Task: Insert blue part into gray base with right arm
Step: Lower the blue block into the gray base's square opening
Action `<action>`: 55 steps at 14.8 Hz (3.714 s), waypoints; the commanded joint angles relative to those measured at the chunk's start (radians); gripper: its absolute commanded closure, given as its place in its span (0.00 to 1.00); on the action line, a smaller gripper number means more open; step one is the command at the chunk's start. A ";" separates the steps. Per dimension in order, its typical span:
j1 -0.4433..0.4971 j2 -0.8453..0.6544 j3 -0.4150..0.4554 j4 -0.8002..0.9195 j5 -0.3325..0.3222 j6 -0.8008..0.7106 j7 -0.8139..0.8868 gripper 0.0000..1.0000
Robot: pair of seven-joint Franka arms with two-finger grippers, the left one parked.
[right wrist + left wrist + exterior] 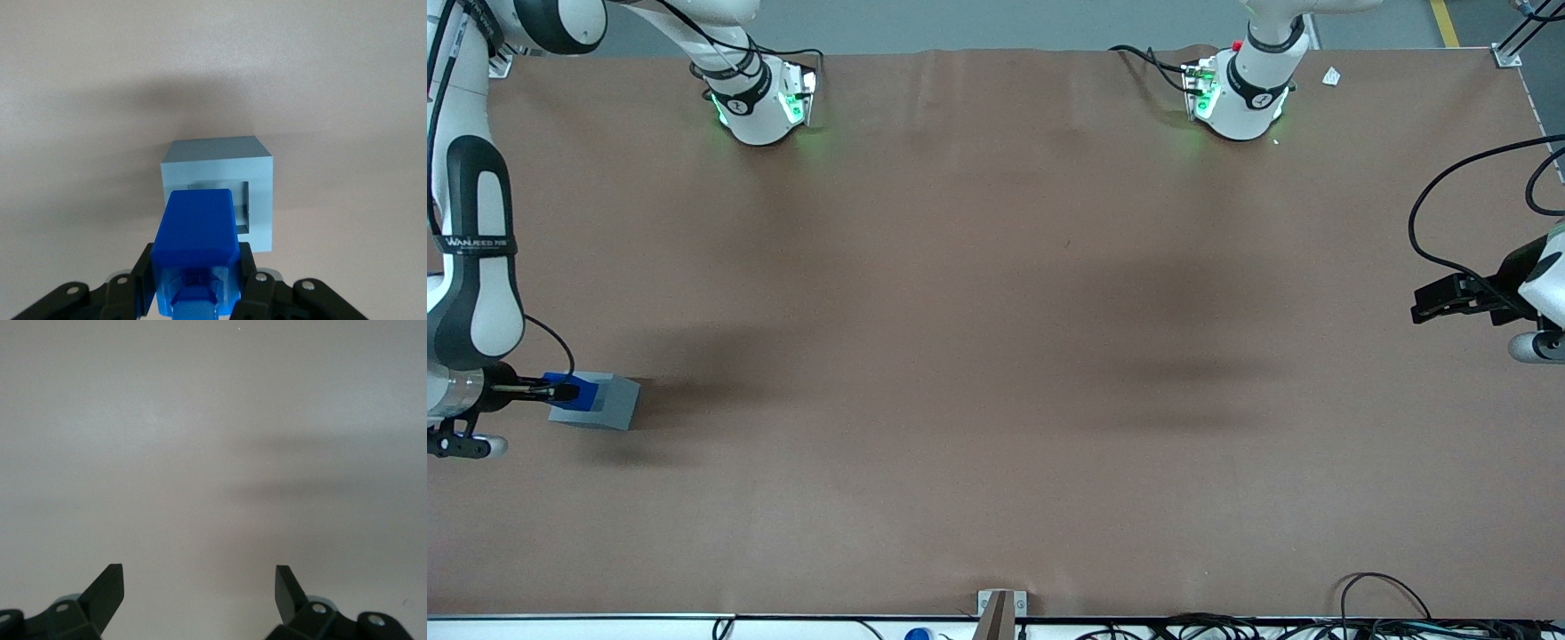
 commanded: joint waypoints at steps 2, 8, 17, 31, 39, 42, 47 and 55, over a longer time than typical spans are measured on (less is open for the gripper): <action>-0.026 0.023 0.015 0.037 -0.016 -0.010 -0.014 0.99; -0.034 0.032 0.015 0.040 -0.016 -0.004 -0.054 0.99; -0.033 0.041 0.015 0.039 -0.016 -0.004 -0.056 0.98; -0.034 0.041 0.015 0.036 -0.014 -0.017 -0.056 0.98; -0.043 0.041 0.015 0.034 -0.013 -0.047 -0.057 0.97; -0.045 0.041 0.015 0.036 -0.019 -0.047 -0.059 0.97; -0.037 0.041 0.015 0.037 -0.037 -0.040 -0.060 0.98; -0.033 0.046 0.018 0.039 -0.031 -0.034 -0.056 0.98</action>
